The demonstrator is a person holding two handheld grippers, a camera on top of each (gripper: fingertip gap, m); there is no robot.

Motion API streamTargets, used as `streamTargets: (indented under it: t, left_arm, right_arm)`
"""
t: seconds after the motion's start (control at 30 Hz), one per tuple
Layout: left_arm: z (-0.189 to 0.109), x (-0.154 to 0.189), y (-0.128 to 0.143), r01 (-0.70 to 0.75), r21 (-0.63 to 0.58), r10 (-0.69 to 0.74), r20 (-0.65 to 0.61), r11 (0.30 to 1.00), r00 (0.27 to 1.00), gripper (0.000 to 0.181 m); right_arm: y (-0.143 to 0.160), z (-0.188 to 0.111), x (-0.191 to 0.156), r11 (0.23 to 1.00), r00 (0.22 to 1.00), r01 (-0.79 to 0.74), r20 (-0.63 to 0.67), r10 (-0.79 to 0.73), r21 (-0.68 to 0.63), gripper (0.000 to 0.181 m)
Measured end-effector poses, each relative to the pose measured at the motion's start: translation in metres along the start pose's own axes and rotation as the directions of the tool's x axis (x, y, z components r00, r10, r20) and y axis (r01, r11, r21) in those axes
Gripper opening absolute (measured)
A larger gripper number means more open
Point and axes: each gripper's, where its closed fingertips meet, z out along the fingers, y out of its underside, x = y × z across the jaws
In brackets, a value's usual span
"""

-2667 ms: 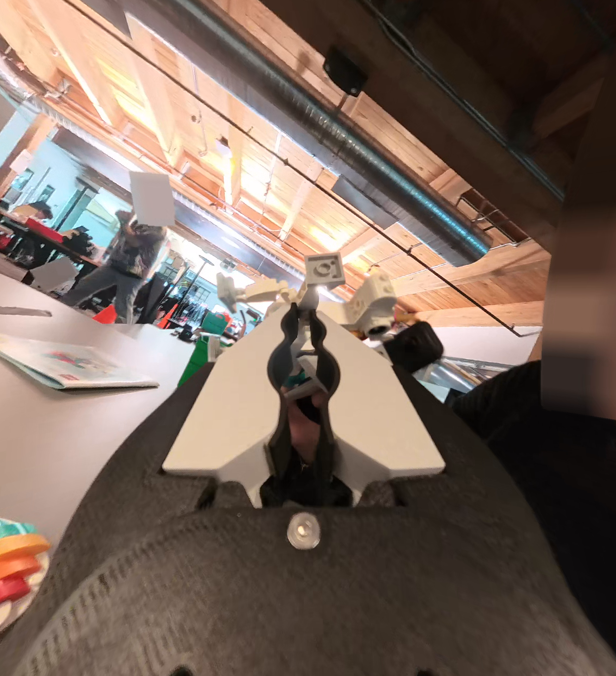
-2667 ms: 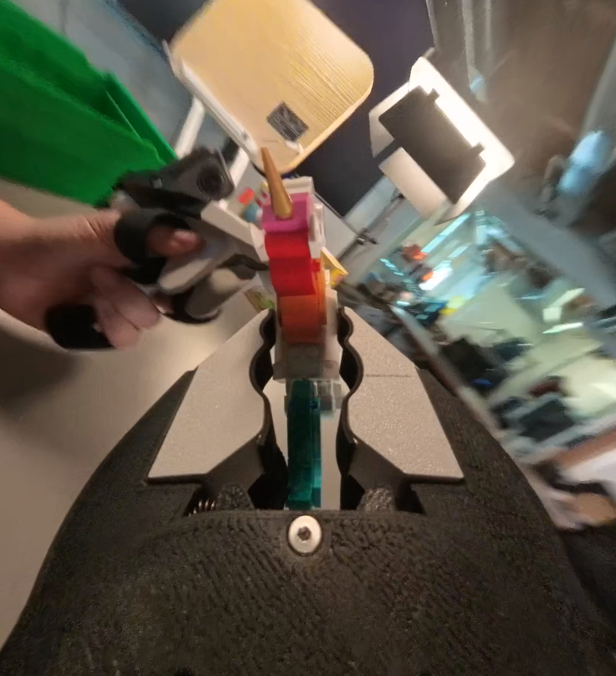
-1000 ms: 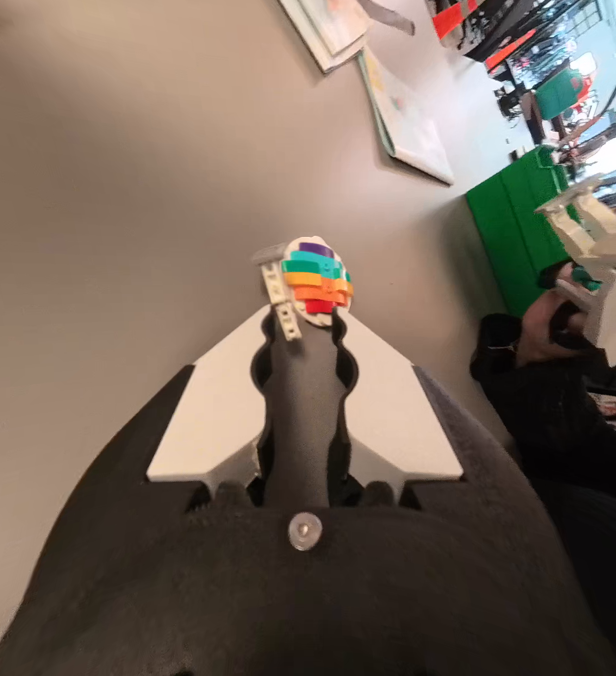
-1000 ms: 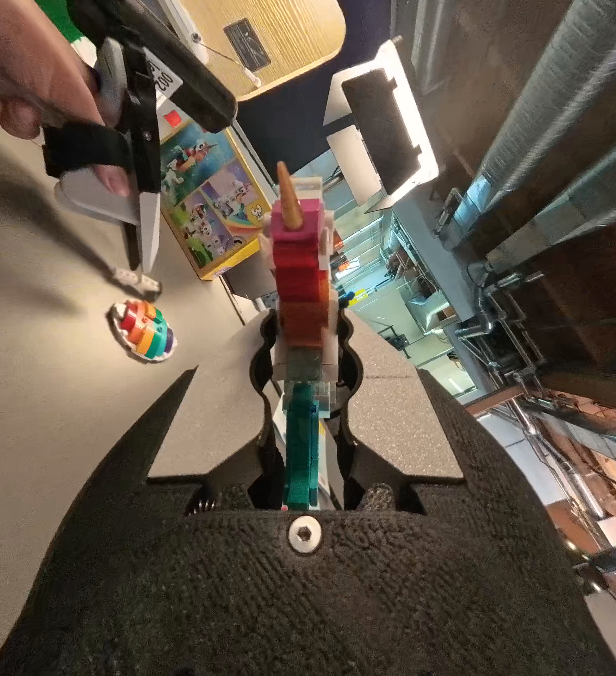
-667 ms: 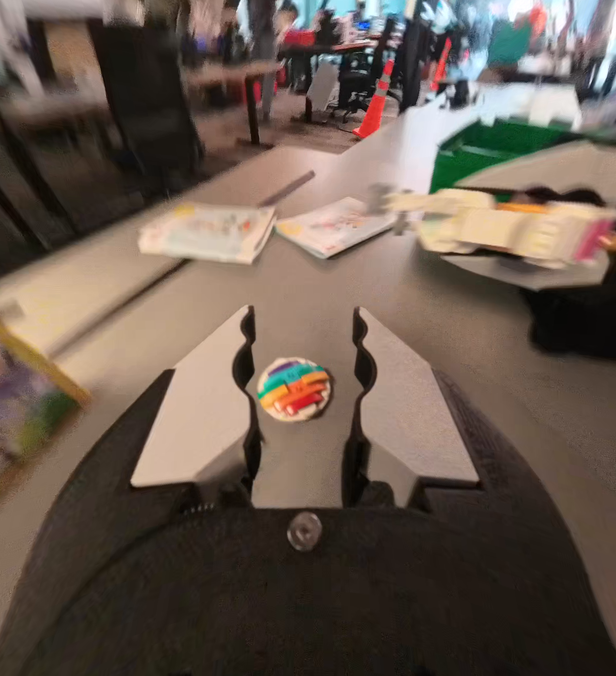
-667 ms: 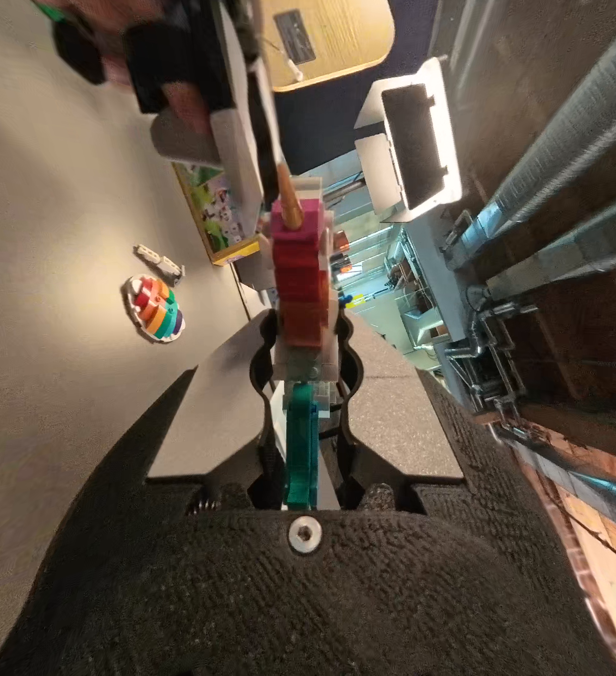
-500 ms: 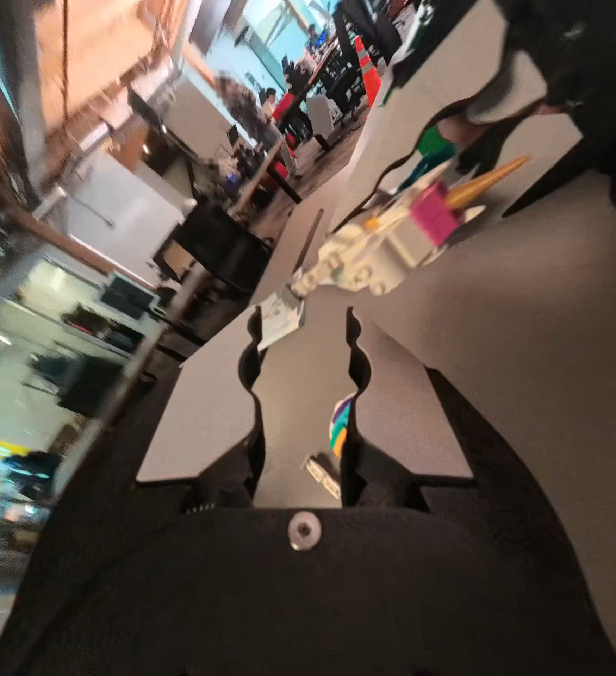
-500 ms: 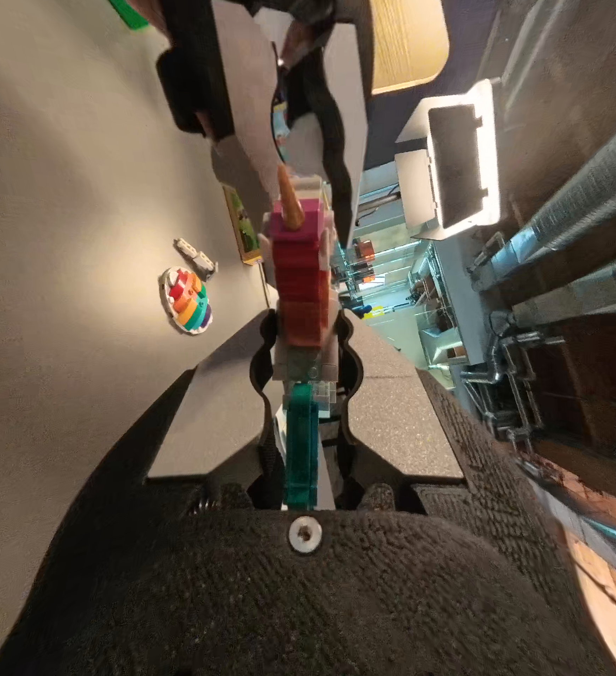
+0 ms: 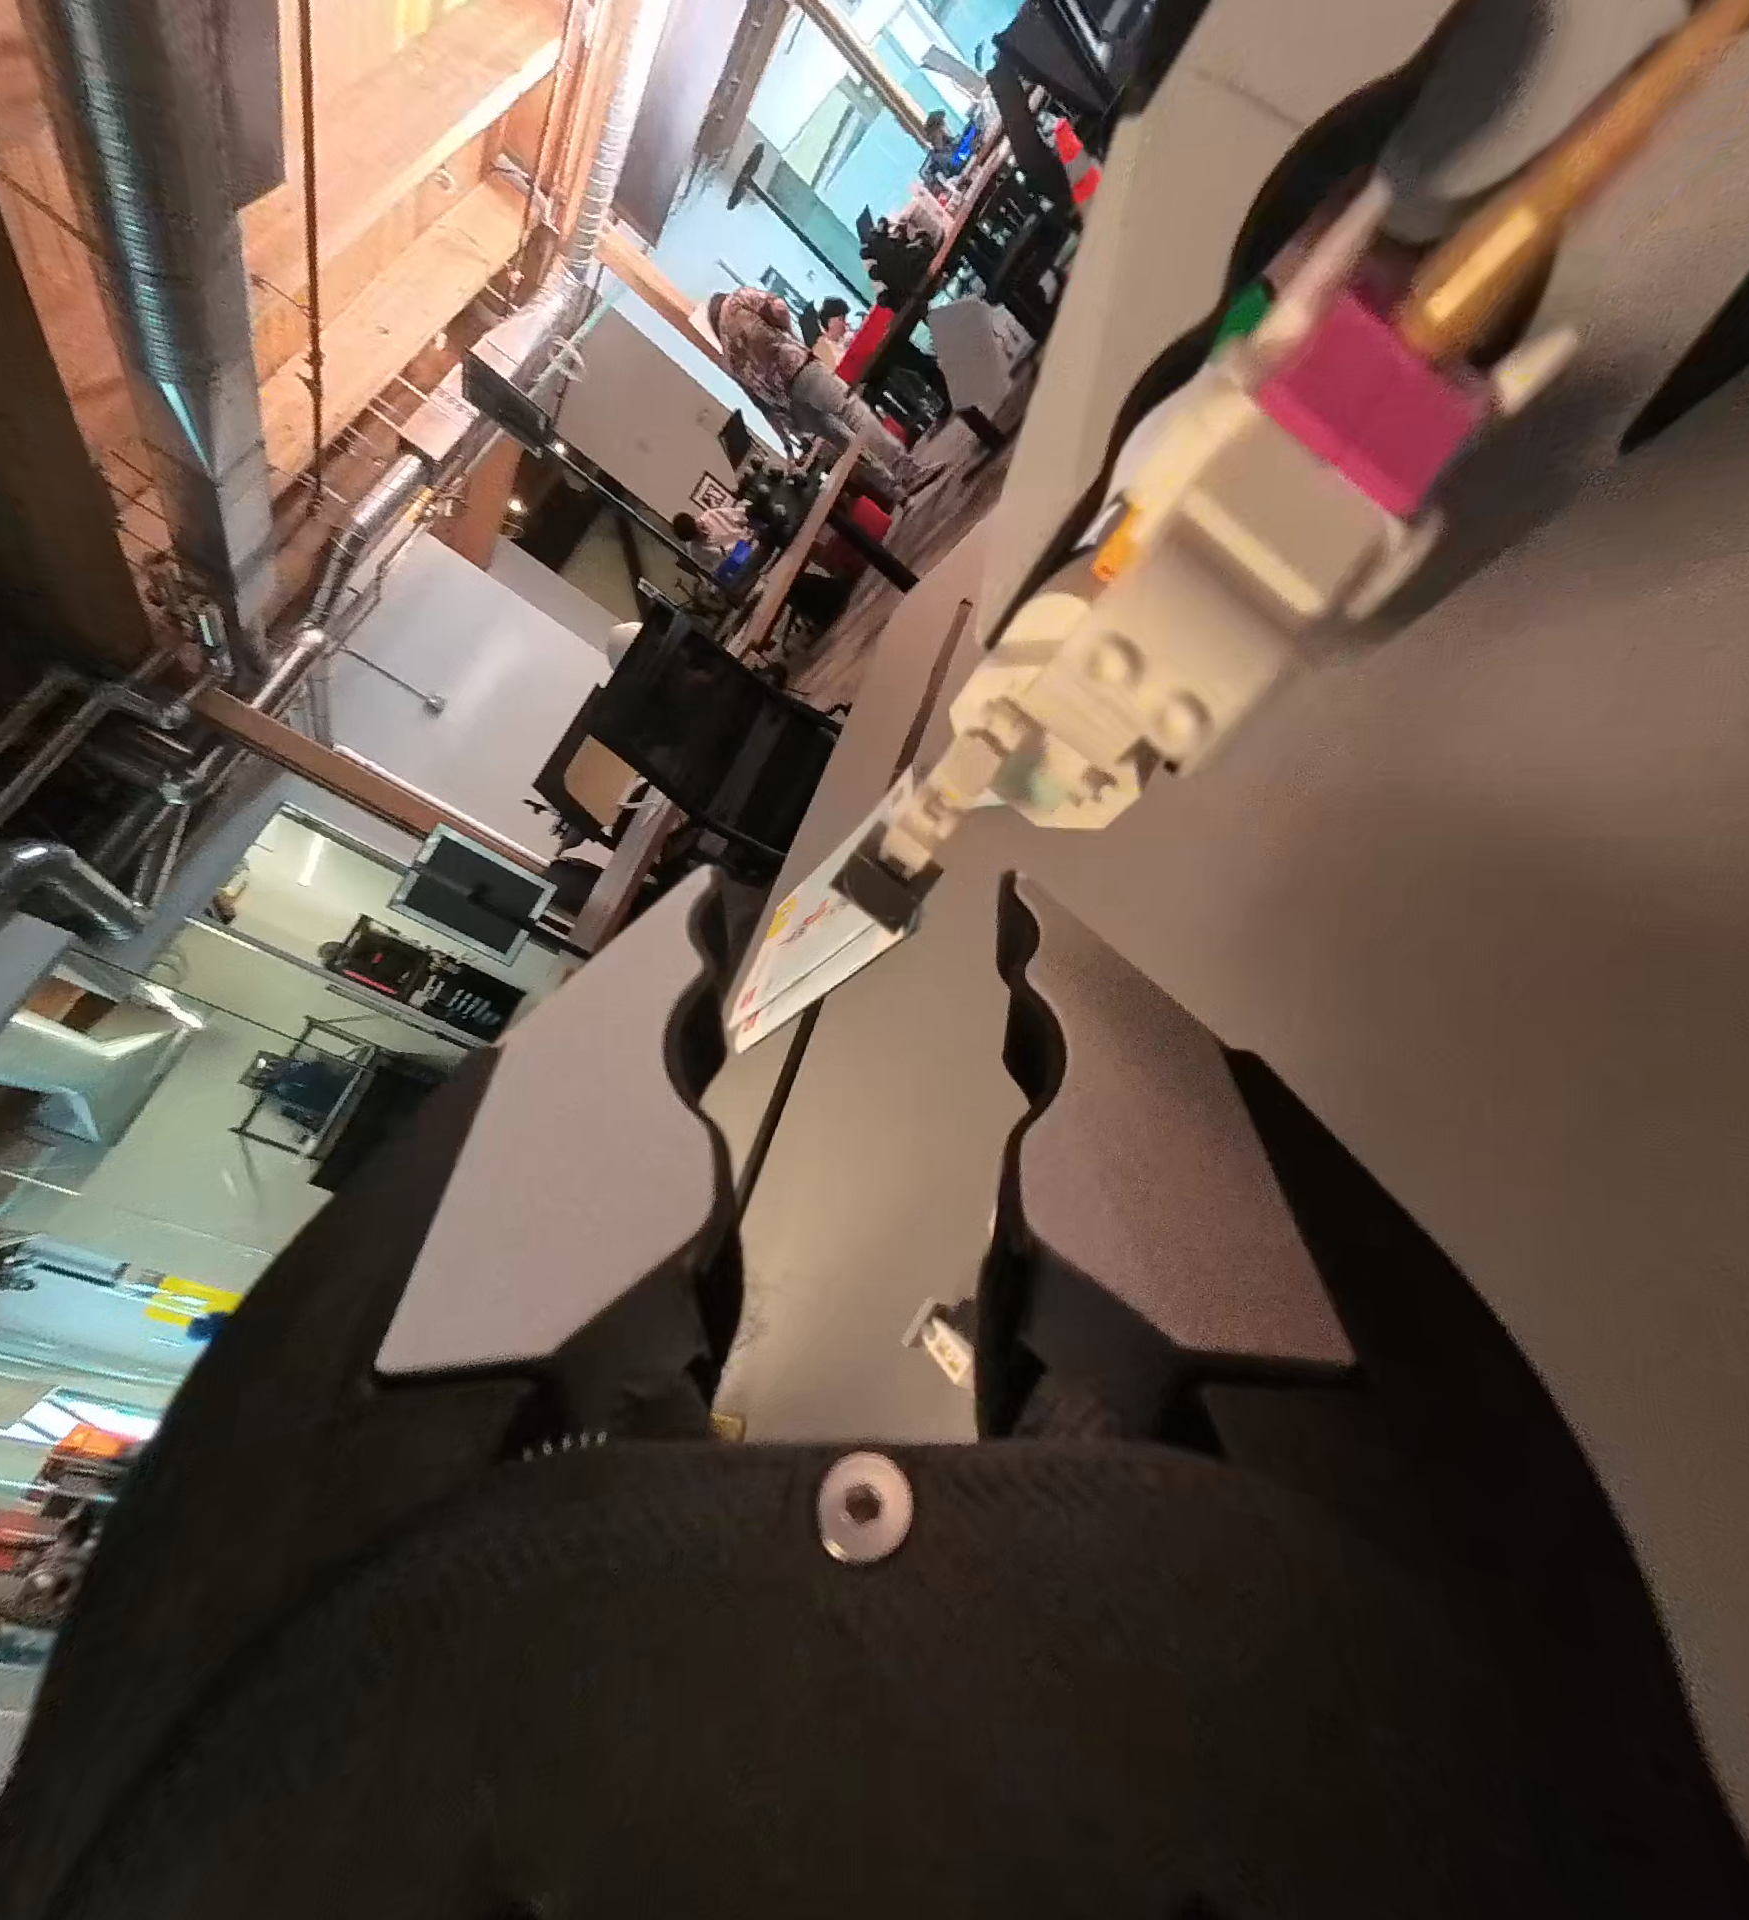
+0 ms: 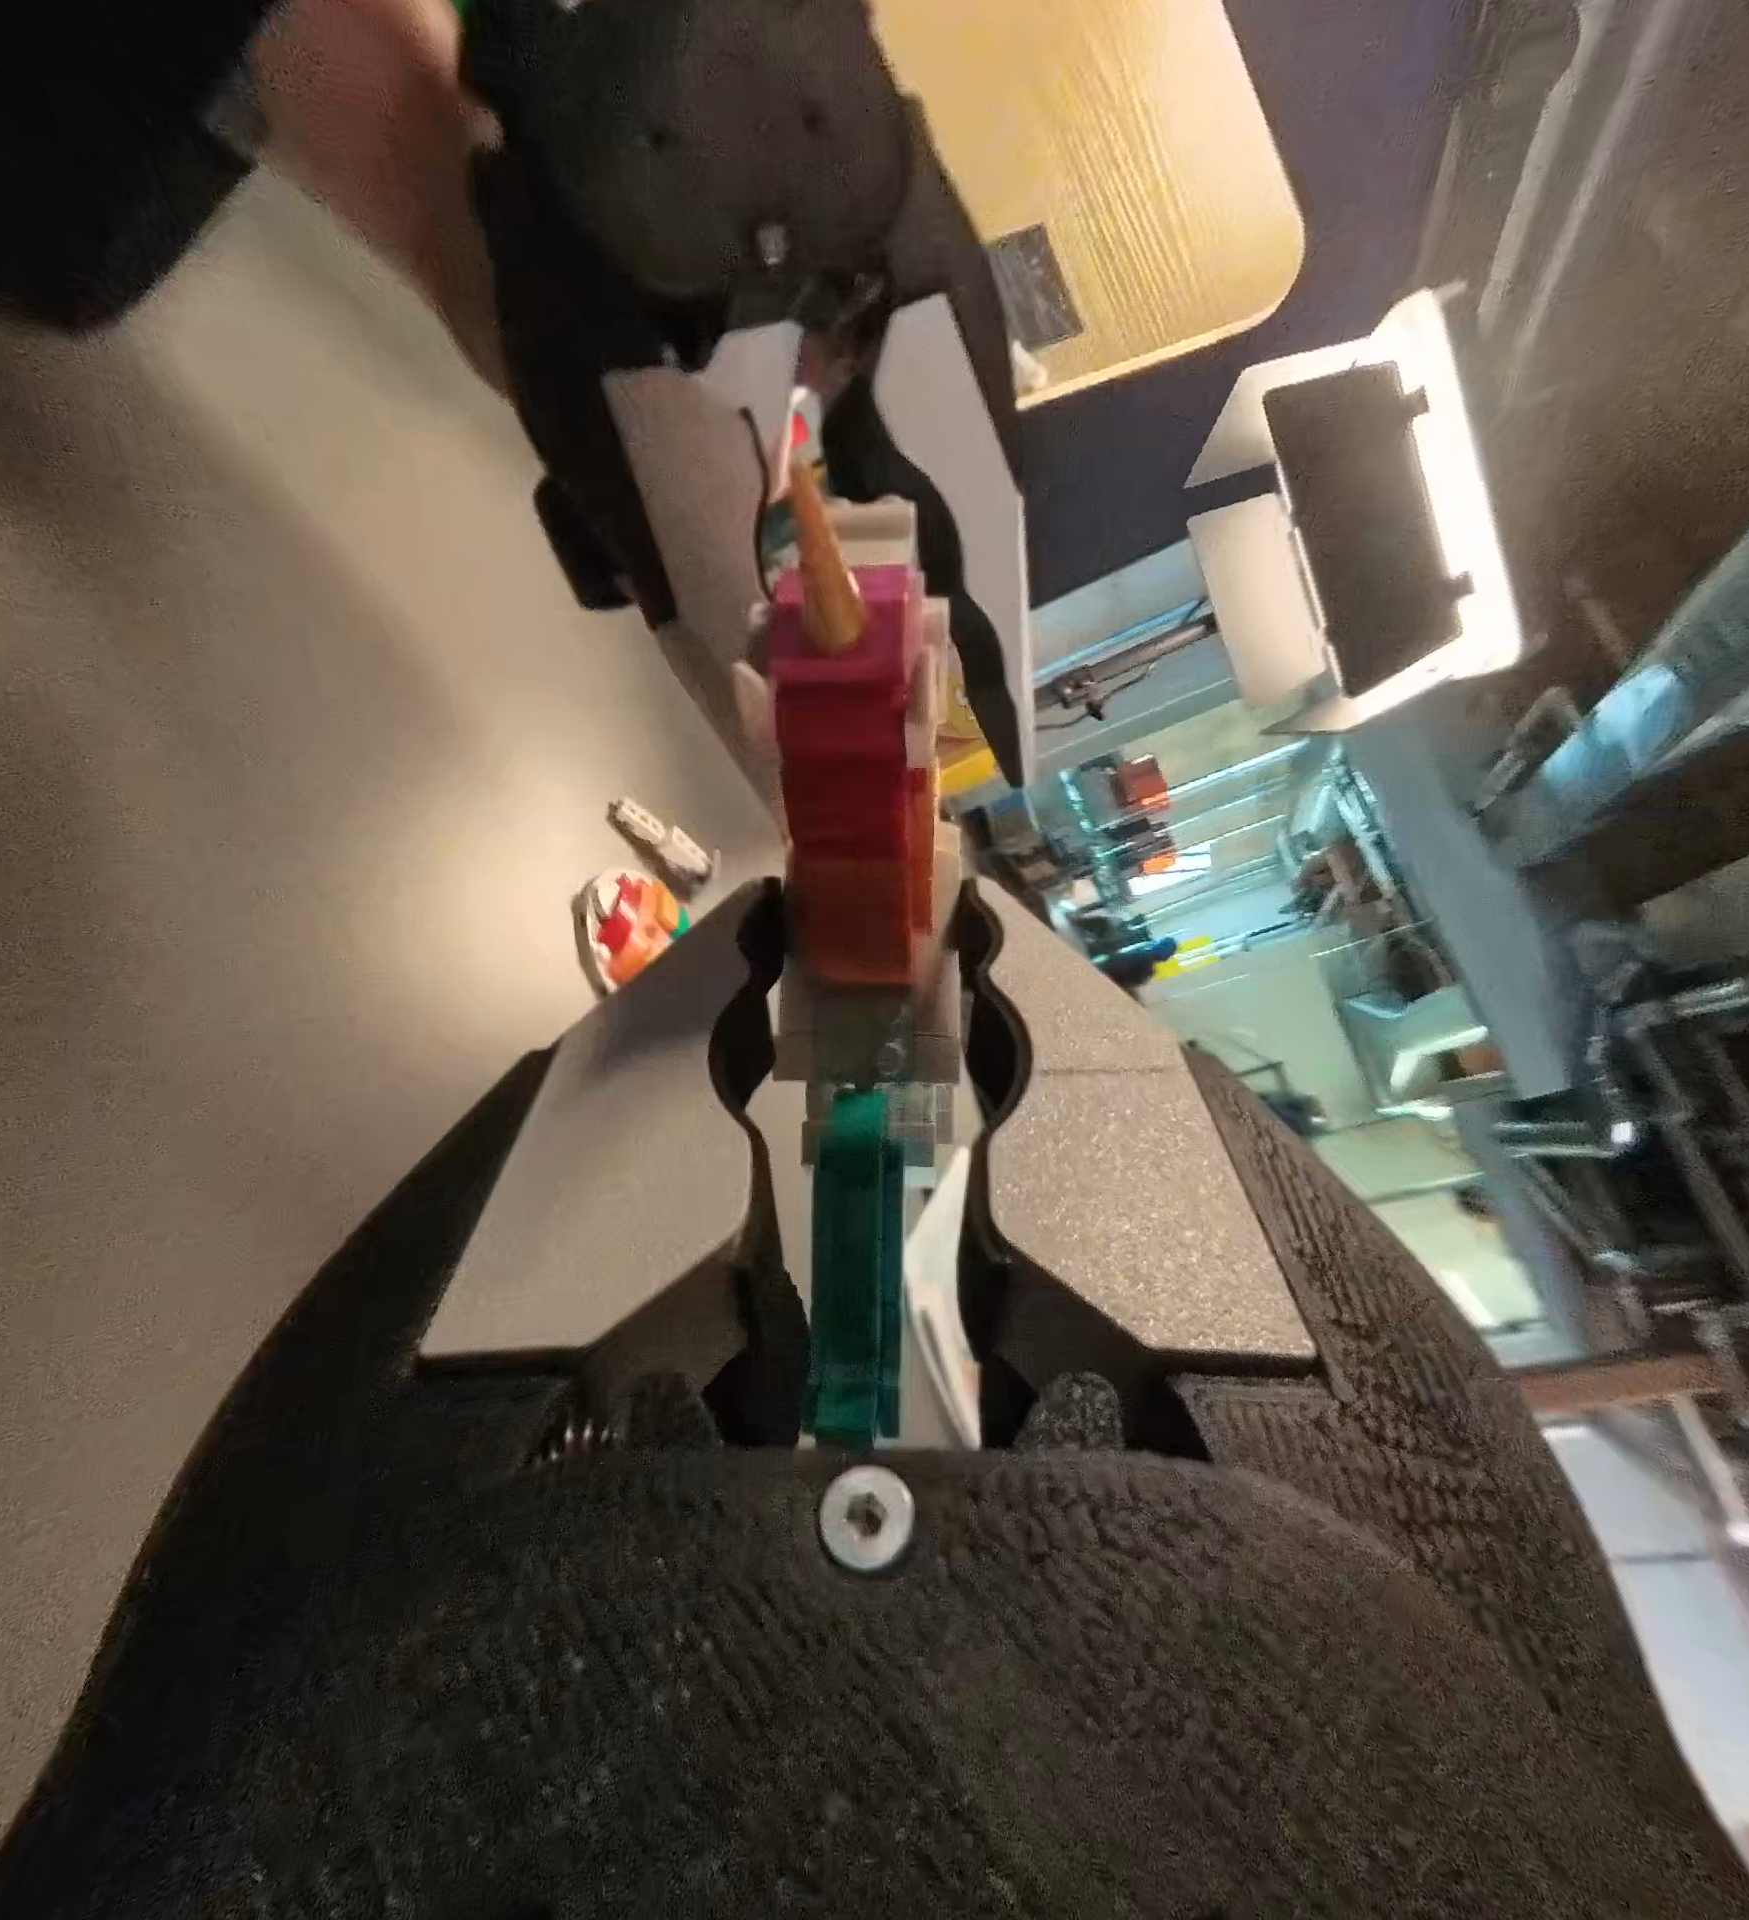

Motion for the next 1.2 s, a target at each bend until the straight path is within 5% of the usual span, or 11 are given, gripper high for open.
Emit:
streamTargets:
  t: [0.2, 0.3, 0.53, 0.63, 0.77, 0.87, 0.97, 1.07, 1.2]
  left_arm:
    - [0.0, 0.0, -0.009, -0.153, 0.019, 0.151, 0.1, 0.988, 0.983, 0.027]
    - [0.0, -0.006, -0.01, -0.277, -0.038, 0.279, 0.195, 0.96, 0.94, 0.025]
    - [-0.002, -0.022, -0.009, -0.311, -0.107, 0.329, 0.279, 0.944, 0.902, 0.028]
    - [-0.007, -0.033, -0.012, -0.227, -0.076, 0.239, 0.319, 0.971, 0.917, 0.035]
    - [-0.007, -0.043, -0.001, 0.12, 0.035, -0.125, 0.306, 0.992, 0.944, 0.049]
    - [-0.007, -0.04, 0.008, 0.447, 0.165, -0.472, 0.177, 0.879, 0.863, 0.05]
    - [-0.009, -0.028, -0.01, 0.743, 0.282, -0.732, -0.163, 0.607, 0.661, 0.053]
    - [-0.014, -0.026, -0.028, 0.884, 0.298, -0.785, -0.414, 0.361, 0.46, 0.063]
    - [-0.009, -0.021, -0.033, 0.898, 0.29, -0.784, -0.445, 0.332, 0.433, 0.057]
  right_arm:
    - [-0.004, 0.001, -0.001, 0.947, 0.944, -0.315, 0.115, 0.308, 0.056, 0.033]
    - [0.003, 0.002, 0.002, 0.94, 0.936, -0.34, 0.11, 0.335, 0.028, 0.033]
    - [0.023, 0.007, 0.002, 0.948, 0.948, -0.306, 0.066, 0.312, -0.088, 0.033]
    - [0.029, 0.008, 0.005, 0.947, 0.952, -0.3, 0.031, 0.305, -0.115, 0.033]
    - [0.026, 0.007, 0.013, 0.954, 0.958, -0.288, -0.037, 0.286, -0.088, 0.033]
    - [0.02, 0.005, 0.019, 0.96, 0.96, -0.274, -0.082, 0.269, -0.052, 0.032]
    - [0.016, 0.004, 0.024, 0.969, 0.963, -0.244, -0.125, 0.239, -0.032, 0.032]
    - [0.014, 0.006, 0.022, 0.976, 0.967, -0.217, -0.142, 0.21, -0.034, 0.032]
    - [0.011, 0.01, 0.017, 0.982, 0.973, -0.181, -0.157, 0.171, -0.049, 0.033]
